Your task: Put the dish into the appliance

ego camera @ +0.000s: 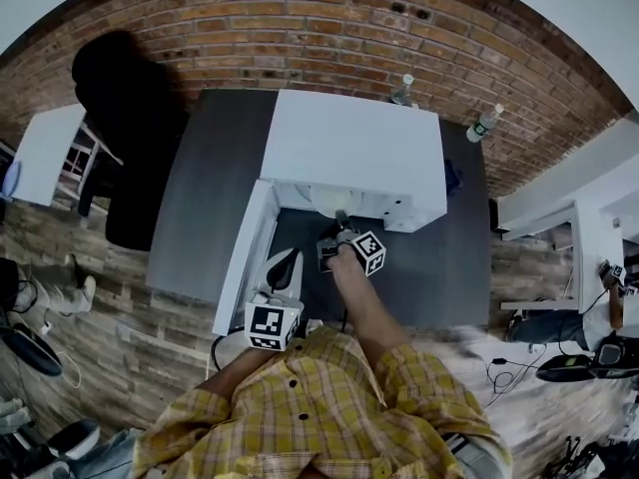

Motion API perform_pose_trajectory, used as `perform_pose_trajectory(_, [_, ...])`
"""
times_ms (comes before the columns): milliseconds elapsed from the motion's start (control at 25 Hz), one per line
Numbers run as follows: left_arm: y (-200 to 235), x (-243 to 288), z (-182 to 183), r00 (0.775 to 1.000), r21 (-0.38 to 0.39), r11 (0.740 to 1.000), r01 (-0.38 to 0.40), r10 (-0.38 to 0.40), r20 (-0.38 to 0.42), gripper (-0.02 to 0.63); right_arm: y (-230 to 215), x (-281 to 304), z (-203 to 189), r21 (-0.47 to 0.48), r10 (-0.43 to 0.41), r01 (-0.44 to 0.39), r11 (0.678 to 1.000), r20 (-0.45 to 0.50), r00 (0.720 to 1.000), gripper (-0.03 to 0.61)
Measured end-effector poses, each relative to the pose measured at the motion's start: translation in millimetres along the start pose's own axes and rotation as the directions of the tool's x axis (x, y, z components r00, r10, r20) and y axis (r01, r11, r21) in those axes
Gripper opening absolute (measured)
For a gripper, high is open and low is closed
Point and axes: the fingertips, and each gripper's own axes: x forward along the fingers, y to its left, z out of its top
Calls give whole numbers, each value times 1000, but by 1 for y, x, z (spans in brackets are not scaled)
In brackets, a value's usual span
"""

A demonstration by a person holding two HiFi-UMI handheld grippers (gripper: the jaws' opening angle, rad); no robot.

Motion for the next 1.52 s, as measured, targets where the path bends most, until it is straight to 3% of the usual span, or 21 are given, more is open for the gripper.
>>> perform_pose_trajectory(320, [6, 4, -2, 1000, -7, 1000, 3, -3, -13, -3, -4, 13, -7, 60, -38, 38, 997, 2, 999, 20])
perform_pose_trajectory(520, [8, 8, -2, 1000, -11, 1000, 8, -8, -18, -3, -16, 16, -11, 67, -103, 104, 992, -14, 995, 120])
perform_pose_trajectory(1120, [17, 9, -4, 999, -30, 999, 10, -11, -32, -3, -18, 23, -11, 63, -128, 128, 990, -6, 992, 147])
perform_pose_trajectory(1520, [11, -1, -2, 999, -34, 999, 28, -28, -19, -3, -15, 4, -19, 22, -87, 88, 996, -55, 995, 119])
